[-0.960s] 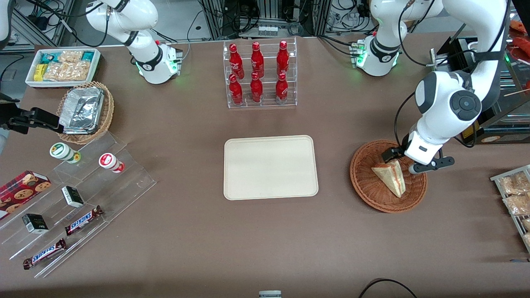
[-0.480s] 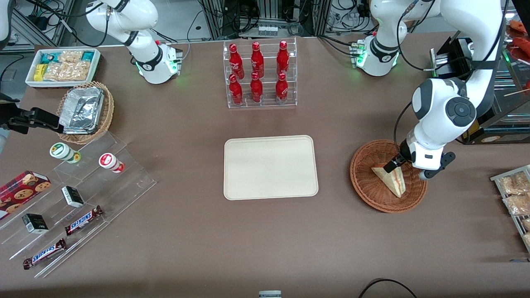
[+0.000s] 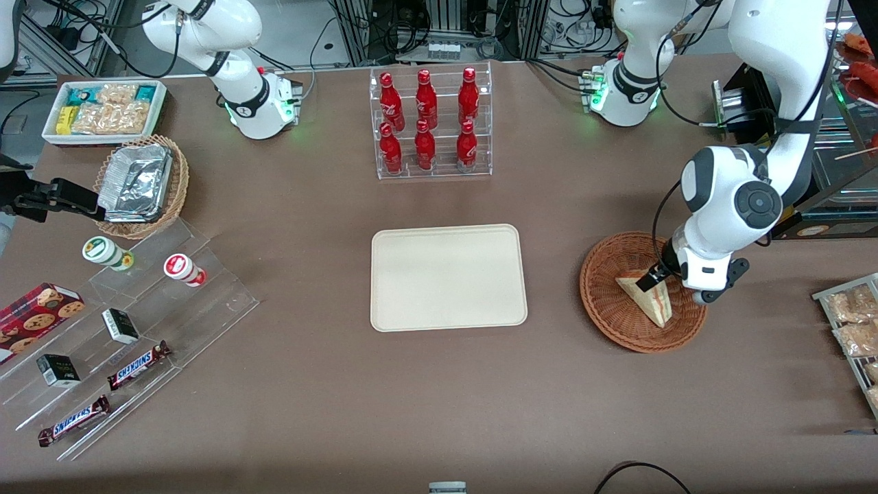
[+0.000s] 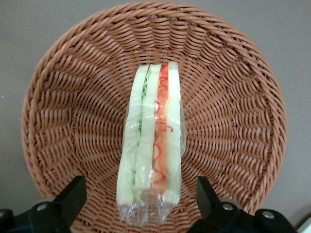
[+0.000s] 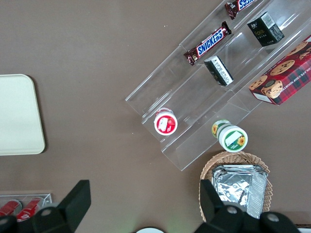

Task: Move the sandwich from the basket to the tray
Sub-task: 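Lower the open left gripper around the sandwich's upright edge, then close the left gripper on the sandwich and lift it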

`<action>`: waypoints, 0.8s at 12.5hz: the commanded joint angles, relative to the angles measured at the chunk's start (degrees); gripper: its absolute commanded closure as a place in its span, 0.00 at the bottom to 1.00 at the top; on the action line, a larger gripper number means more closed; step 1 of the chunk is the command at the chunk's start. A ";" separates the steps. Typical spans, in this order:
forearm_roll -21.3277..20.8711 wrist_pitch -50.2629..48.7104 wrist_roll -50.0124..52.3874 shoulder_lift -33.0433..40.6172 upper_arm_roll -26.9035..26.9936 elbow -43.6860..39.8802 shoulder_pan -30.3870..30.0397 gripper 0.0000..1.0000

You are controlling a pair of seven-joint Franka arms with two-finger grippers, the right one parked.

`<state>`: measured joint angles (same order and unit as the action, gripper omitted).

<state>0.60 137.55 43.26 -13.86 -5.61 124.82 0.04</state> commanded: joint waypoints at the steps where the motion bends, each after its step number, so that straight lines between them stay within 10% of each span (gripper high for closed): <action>1: -0.34 1.75 1.65 -3.10 -0.01 -2.12 -0.31 0.00; 5: 0.63 1.93 2.18 -4.07 -0.01 -2.21 -0.31 0.04; 8: 1.51 1.32 5.52 -3.81 -0.10 -2.21 -0.22 0.86; 10: 1.51 0.79 5.26 -2.93 -0.10 -2.30 -0.31 1.00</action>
<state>1.23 138.90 47.73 -17.29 -5.61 123.38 -0.20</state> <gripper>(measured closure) 0.441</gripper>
